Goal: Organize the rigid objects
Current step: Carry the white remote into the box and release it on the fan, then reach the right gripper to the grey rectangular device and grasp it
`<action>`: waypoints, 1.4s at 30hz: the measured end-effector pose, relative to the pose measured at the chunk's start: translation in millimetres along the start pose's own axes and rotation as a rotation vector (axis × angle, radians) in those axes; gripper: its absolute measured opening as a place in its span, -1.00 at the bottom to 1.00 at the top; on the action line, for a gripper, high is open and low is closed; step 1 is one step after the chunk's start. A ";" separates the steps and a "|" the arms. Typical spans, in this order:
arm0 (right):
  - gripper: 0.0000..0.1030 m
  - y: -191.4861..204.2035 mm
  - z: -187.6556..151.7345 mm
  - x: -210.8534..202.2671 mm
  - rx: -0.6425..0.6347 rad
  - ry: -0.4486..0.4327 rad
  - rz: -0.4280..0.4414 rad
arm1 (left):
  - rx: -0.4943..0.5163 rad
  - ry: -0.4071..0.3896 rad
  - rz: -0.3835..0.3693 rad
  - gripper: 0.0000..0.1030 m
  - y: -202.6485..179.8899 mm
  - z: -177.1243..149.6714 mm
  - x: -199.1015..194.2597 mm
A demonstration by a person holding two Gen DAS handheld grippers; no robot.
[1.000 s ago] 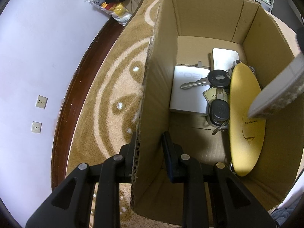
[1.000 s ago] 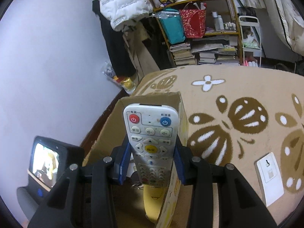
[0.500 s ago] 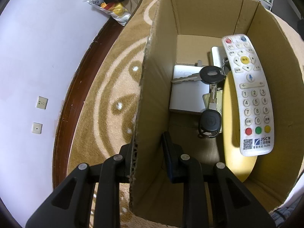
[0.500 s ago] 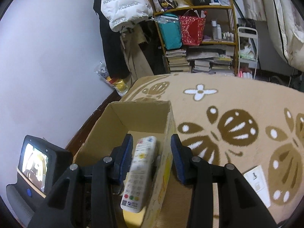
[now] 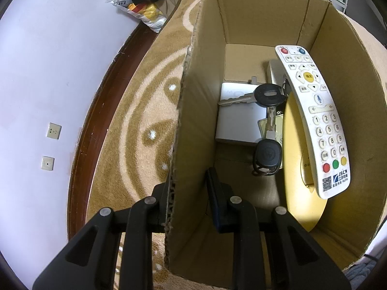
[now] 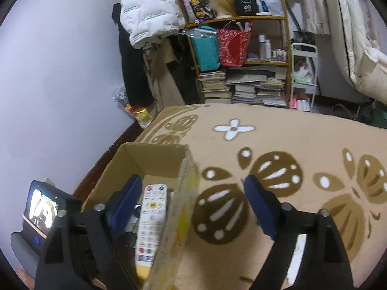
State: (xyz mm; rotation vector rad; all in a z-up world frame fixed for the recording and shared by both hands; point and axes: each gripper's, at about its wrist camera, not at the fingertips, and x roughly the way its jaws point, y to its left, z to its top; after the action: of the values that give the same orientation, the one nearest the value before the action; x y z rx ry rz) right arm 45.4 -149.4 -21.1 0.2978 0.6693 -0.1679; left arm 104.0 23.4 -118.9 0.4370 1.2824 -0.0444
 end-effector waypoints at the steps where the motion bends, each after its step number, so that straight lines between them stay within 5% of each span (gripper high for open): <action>1: 0.80 -3.6 1.8 -1.6 -0.002 -0.002 -0.011 | 0.001 0.000 0.001 -0.53 -0.4 0.1 -0.1; 5: 1.00 -17.7 6.9 -6.8 0.012 -0.009 -0.034 | 0.003 0.000 0.002 -0.53 -0.7 -0.4 -0.2; 26: 1.00 -81.4 -31.6 11.4 0.056 0.044 -0.180 | 0.004 0.001 0.006 -0.52 -0.5 -0.5 -0.3; 42: 1.00 -114.1 -74.4 43.2 0.151 0.183 -0.214 | 0.007 0.004 0.005 -0.52 1.1 -1.6 0.6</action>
State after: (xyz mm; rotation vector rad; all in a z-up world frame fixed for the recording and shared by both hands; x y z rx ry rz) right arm 7.1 -235.6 -128.5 0.3901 0.8722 -0.4001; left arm 103.1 25.1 -119.5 0.4464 1.2858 -0.0432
